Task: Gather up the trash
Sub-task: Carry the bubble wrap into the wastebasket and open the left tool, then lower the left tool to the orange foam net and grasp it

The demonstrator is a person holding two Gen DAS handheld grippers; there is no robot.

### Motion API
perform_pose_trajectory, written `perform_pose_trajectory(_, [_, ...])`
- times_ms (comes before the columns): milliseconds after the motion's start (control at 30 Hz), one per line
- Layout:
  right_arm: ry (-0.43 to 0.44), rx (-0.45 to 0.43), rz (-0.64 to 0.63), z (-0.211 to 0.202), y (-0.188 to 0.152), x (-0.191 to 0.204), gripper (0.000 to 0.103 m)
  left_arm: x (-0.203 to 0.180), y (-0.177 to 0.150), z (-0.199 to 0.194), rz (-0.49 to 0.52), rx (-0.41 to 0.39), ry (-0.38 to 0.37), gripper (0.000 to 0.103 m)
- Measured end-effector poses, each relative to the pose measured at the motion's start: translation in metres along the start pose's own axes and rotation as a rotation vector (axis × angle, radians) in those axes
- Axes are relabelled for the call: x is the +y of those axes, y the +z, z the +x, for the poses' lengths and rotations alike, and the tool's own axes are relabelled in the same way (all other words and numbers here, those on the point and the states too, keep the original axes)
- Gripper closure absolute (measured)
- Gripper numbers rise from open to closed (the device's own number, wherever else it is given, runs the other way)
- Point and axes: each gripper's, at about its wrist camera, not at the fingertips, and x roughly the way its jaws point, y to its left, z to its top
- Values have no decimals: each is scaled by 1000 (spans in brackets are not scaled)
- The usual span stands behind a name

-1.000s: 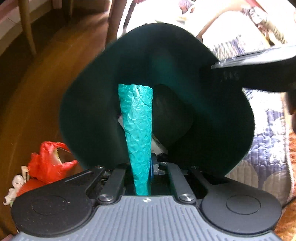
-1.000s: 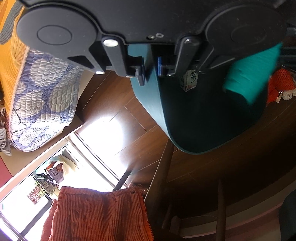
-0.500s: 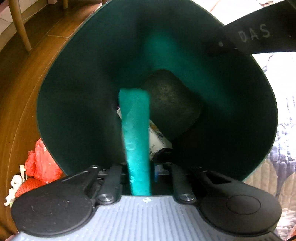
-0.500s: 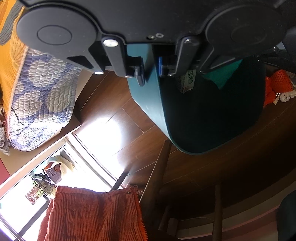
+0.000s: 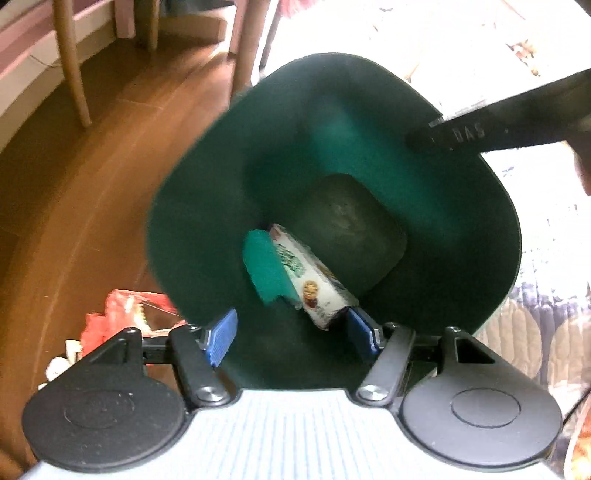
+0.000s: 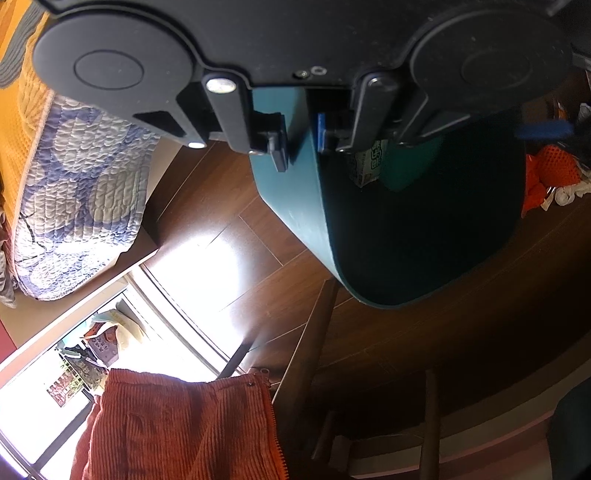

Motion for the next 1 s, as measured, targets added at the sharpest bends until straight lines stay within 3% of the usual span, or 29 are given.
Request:
perform_pose_trajectory(467, [17, 108, -254, 1, -3, 13, 89, 87, -15, -16, -131, -36, 144, 38])
perform_pose_trajectory(700, [35, 126, -362, -3, -7, 28, 89, 110, -27, -1, -91, -42, 246, 36])
perform_pose_trajectory(767, [42, 131, -394, -3, -6, 32, 89, 120, -33, 3, -80, -37, 270, 30])
perform_pose_trajectory(1000, [61, 148, -404, 6, 6, 25, 89, 166, -56, 29, -120, 37, 285, 29])
